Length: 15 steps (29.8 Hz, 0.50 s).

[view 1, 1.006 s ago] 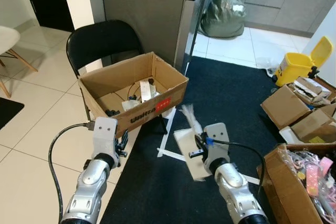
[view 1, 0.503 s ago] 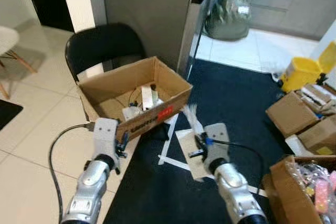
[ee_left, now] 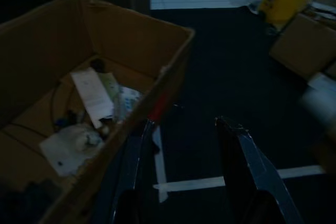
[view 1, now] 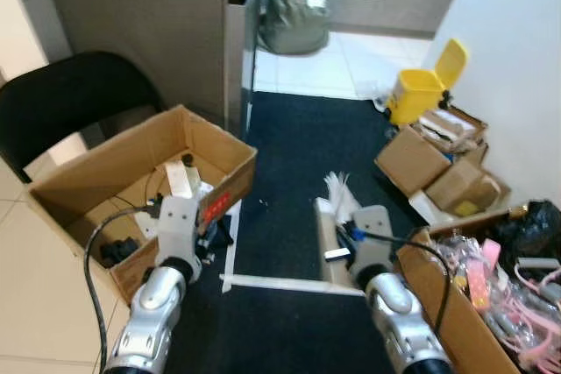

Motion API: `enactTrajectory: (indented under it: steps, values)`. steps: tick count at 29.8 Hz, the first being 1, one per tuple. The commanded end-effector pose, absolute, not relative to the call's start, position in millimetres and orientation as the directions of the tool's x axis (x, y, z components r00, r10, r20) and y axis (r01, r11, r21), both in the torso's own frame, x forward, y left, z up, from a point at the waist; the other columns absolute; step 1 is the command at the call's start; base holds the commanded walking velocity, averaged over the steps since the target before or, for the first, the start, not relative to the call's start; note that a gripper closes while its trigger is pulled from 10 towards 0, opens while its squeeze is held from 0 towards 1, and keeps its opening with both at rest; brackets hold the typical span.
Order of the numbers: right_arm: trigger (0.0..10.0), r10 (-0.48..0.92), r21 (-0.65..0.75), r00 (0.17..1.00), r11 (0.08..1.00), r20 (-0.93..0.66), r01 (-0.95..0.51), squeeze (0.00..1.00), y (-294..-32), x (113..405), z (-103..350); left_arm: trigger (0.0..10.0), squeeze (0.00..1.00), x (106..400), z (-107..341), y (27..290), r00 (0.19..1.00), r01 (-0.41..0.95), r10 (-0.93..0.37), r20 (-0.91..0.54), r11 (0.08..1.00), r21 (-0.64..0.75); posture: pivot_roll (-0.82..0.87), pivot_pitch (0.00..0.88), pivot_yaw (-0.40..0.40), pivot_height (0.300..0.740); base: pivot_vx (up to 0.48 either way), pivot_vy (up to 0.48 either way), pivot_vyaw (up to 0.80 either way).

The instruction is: Picking trash to rubbish bin

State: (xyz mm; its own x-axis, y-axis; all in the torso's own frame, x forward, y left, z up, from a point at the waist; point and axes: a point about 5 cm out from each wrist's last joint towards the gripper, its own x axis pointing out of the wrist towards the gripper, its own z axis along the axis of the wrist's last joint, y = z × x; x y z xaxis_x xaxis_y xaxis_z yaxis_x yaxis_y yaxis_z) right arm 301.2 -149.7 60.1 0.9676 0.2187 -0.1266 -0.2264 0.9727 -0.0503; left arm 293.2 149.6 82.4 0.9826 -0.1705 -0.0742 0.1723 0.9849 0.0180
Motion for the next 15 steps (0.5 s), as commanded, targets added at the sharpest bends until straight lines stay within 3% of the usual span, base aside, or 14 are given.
enactTrajectory:
  steps: [1,7,15]
  values:
    - [10.0,0.214,-0.063,0.966,0.972,-0.144,-0.225,0.0,-154,299,56,10.0,0.0,291,78,150,0.981,0.173,-0.17,-0.095,0.985,0.021,0.01,0.108,-0.033,0.74,0.277,0.0,0.0]
    - [10.0,0.228,-0.102,0.963,0.964,-0.147,-0.244,0.0,-153,299,57,10.0,0.0,291,79,149,0.981,0.171,-0.169,-0.094,0.985,0.02,0.01,0.114,-0.035,0.74,0.276,0.0,0.0]
    - [10.0,0.269,-0.088,0.961,0.958,-0.063,-0.274,0.0,-144,308,79,10.0,0.0,293,83,150,0.982,0.173,-0.171,-0.082,0.985,0.02,0.01,0.12,-0.031,0.74,0.276,0.0,0.8]
